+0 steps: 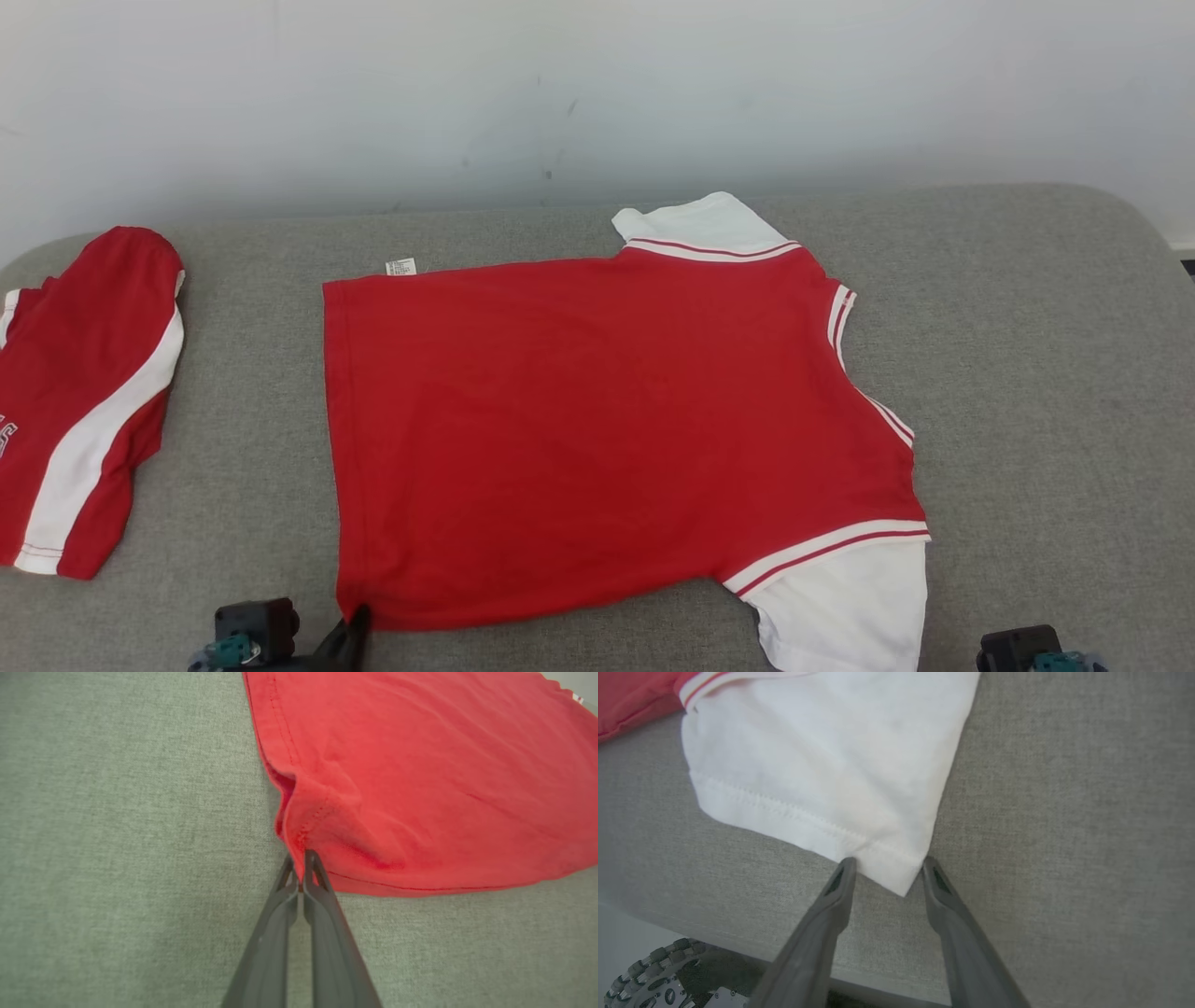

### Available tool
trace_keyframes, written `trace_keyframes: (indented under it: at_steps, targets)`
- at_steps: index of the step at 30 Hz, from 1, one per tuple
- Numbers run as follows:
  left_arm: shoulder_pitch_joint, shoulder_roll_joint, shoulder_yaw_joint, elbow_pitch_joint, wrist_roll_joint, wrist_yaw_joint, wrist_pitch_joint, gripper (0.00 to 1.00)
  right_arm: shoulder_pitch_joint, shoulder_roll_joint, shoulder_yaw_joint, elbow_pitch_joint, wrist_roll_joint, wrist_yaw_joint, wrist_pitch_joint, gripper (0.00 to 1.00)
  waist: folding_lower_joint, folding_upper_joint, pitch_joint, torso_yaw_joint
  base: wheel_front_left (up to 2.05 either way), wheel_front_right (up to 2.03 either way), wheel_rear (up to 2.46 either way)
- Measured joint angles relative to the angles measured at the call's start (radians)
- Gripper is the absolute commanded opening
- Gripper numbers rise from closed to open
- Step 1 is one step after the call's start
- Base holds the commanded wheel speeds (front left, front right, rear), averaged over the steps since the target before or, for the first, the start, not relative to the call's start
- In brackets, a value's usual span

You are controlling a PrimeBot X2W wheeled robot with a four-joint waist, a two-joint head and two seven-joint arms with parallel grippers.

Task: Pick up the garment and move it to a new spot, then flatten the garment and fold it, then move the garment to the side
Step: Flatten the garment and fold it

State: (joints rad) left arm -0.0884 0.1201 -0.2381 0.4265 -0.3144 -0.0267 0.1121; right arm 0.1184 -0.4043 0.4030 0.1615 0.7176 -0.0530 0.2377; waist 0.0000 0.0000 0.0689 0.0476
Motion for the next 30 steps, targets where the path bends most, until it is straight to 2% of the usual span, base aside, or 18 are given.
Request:
trace_keyframes:
  at_steps: [1, 8, 13, 25, 30]
  targets:
    - [0.0, 0.0, 0.0, 0.004, 0.0, 0.0, -0.004, 0.0, -0.006, -0.003, 0.003, 0.003, -0.004, 0.0, 0.002, 0.0, 0.0, 0.0, 0.0, 0.0, 0.0, 0.0, 0.0]
    - [0.001, 0.002, 0.015, 0.028, -0.003, 0.0, -0.031, 0.0, -0.029, 0.004, -0.014, 0.011, 0.003, 0.009, 0.007, 0.0, 0.0001, 0.0001, -0.009, -0.002, 0.0, 0.0, 0.0]
    - [0.007, 0.018, 0.034, 0.017, -0.005, 0.002, -0.056, 0.0, -0.032, -0.035, -0.085, -0.01, 0.016, 0.008, -0.03, 0.0, 0.0, 0.0, -0.026, -0.01, 0.0, 0.0, 0.0]
    - [0.054, 0.022, 0.023, -0.062, -0.004, 0.007, -0.067, 0.0, -0.015, -0.049, -0.16, -0.136, 0.074, 0.018, -0.091, 0.0, -0.0001, 0.0001, -0.039, -0.021, 0.0, 0.0, 0.0]
    - [0.041, 0.039, 0.027, -0.085, -0.006, -0.011, -0.059, 0.0, -0.053, -0.067, -0.18, -0.152, 0.074, 0.027, -0.096, 0.0, -0.0001, 0.0, -0.035, -0.017, 0.0, 0.0, 0.0]
